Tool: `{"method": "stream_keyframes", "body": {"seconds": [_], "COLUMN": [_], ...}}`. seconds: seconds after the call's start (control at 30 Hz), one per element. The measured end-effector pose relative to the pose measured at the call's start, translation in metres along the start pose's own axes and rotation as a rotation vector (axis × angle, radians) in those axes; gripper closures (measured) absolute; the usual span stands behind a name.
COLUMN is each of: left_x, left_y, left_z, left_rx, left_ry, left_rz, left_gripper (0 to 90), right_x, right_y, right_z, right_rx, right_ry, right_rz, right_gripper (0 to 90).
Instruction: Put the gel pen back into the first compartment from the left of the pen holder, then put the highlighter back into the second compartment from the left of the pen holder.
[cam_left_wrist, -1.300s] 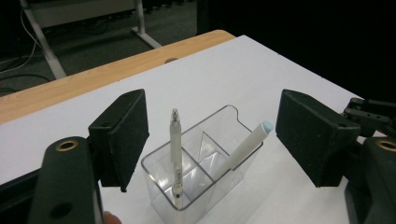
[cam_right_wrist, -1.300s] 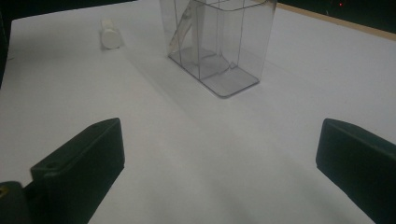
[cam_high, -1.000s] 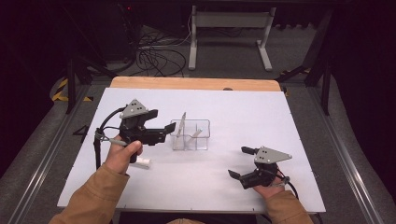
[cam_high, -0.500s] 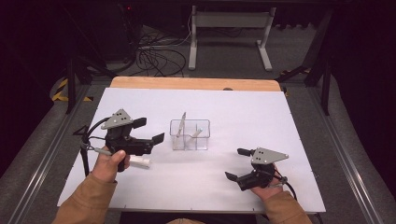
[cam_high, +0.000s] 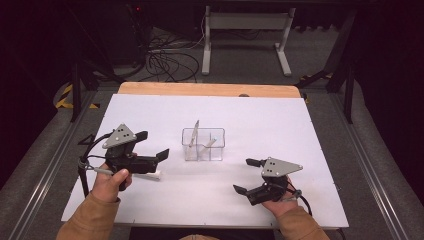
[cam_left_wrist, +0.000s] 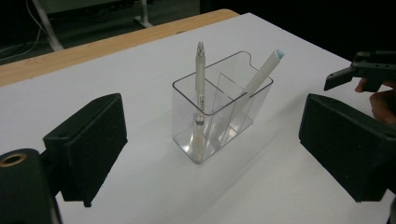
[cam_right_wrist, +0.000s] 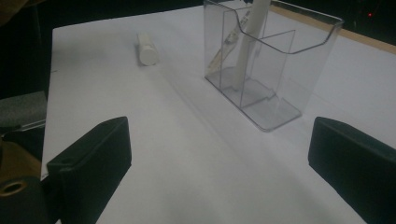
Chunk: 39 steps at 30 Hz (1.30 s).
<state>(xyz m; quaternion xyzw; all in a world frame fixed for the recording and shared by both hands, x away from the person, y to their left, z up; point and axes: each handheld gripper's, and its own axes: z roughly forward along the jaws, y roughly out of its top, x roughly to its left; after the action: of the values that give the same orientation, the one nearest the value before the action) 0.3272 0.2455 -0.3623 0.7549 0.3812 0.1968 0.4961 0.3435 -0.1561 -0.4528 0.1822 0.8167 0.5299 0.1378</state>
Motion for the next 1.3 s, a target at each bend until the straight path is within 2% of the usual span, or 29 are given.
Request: {"method": "stream_keyframes", "body": {"seconds": [0.37, 1.13, 1.3], "left_x": [0.006, 0.011, 0.011], "left_y": [-0.004, -0.008, -0.008], "left_z": [-0.007, -0.013, -0.013], "left_rx": [-0.008, -0.004, -0.005], "left_ry": [0.006, 0.019, 0.008], "left_rz": [-0.032, -0.029, -0.028], "left_gripper": [7.3, 7.3, 7.2], "right_x": [0.012, 0.027, 0.032], "right_y": [0.016, 0.041, 0.048], "right_z": [0.018, 0.055, 0.066], "right_rx": [0.010, 0.029, 0.031], "right_ry": [0.052, 0.117, 0.132], "right_rz": [-0.010, -0.025, -0.030], "right_gripper": [6.5, 6.6, 6.6]}}
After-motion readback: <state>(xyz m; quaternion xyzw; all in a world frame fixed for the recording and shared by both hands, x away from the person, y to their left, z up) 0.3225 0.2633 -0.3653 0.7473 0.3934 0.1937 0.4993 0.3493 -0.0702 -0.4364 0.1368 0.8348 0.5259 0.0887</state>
